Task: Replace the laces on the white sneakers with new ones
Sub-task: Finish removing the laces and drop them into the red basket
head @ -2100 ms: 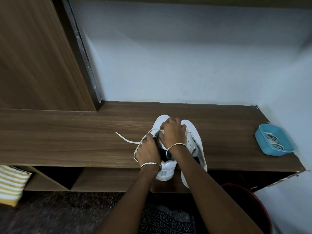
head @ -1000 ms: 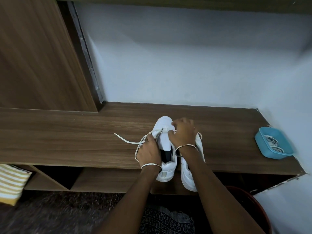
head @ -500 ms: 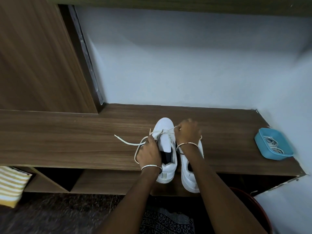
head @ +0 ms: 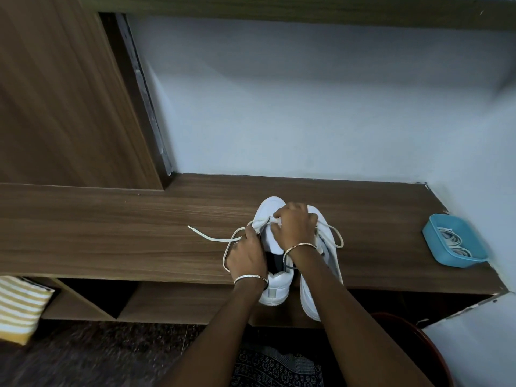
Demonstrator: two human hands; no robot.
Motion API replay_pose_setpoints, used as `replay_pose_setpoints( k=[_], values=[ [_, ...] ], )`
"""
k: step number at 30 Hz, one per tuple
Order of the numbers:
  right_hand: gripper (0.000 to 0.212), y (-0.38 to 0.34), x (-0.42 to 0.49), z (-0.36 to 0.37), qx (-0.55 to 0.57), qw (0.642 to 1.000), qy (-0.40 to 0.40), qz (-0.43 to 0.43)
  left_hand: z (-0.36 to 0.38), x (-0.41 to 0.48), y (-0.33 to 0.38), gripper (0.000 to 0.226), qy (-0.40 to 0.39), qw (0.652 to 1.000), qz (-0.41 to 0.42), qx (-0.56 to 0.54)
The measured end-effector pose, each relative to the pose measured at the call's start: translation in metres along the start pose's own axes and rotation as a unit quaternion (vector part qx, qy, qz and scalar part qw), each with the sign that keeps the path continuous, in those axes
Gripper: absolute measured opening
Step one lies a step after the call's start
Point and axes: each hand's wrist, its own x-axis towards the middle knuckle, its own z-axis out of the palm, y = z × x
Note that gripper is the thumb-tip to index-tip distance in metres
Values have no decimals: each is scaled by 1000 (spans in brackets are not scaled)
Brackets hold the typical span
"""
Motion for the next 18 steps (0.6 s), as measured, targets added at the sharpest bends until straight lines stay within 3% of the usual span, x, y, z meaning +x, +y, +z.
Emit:
replay_pose_setpoints(
  k=[3,7,11,16,18],
  values=[
    [20,-10,1,6,-60,998,-21,1,-1,0,0,22,-7,1000,-2,3],
    [21,-5,3,3,-47,999,-6,26,1,1,-1,21,-6,1000,1,1],
    [19,13,8,-12,20,994,53,93,1,1,0,20,-6,1000,3,-1],
    [34,53,16,-29,115,966,124,196,2,0,-1,17,9,1000,1,-6],
    [27,63,15,-30,136,960,121,211,3,0,-1,17,11,1000,3,-14]
  ],
)
